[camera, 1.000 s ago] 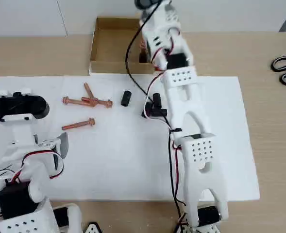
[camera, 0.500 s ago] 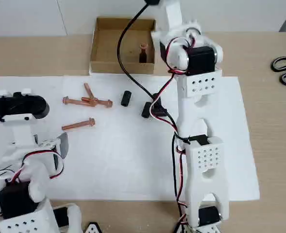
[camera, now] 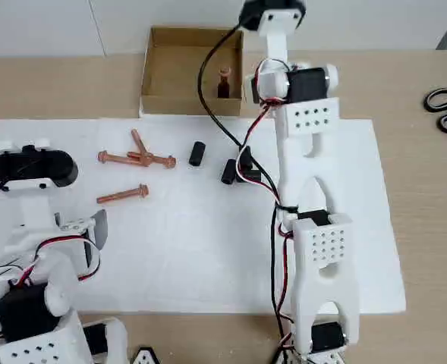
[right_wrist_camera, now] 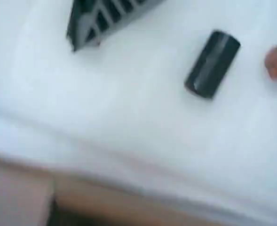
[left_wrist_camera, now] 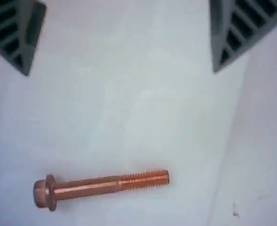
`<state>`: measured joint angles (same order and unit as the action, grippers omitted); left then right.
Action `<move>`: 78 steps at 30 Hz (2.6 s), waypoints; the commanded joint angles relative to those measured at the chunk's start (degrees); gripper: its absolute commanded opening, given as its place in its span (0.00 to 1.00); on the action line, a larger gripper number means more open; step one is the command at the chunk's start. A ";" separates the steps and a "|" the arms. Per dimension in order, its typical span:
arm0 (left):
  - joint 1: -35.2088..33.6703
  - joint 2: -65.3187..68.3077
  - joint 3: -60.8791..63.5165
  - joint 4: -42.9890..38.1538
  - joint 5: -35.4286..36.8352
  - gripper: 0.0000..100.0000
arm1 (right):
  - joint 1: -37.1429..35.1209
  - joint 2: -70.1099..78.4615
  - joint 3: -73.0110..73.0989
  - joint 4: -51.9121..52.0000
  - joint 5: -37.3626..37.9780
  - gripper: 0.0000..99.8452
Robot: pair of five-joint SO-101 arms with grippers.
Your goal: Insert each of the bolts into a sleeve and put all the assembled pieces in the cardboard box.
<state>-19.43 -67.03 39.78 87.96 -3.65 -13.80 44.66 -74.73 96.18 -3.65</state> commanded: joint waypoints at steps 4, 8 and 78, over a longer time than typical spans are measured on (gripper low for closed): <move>-0.26 -0.53 -0.40 0.26 0.00 0.24 | 0.13 -3.65 9.85 -0.22 -4.22 0.19; -0.26 -0.53 -0.40 0.26 0.00 0.24 | -0.13 -3.56 12.31 -0.31 -6.33 0.19; -0.26 -0.53 -0.31 0.26 -0.09 0.24 | -2.95 1.27 12.22 -4.00 -6.24 0.02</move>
<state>-19.43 -67.03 39.78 87.96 -3.65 -17.41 53.54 -57.41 89.23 -9.63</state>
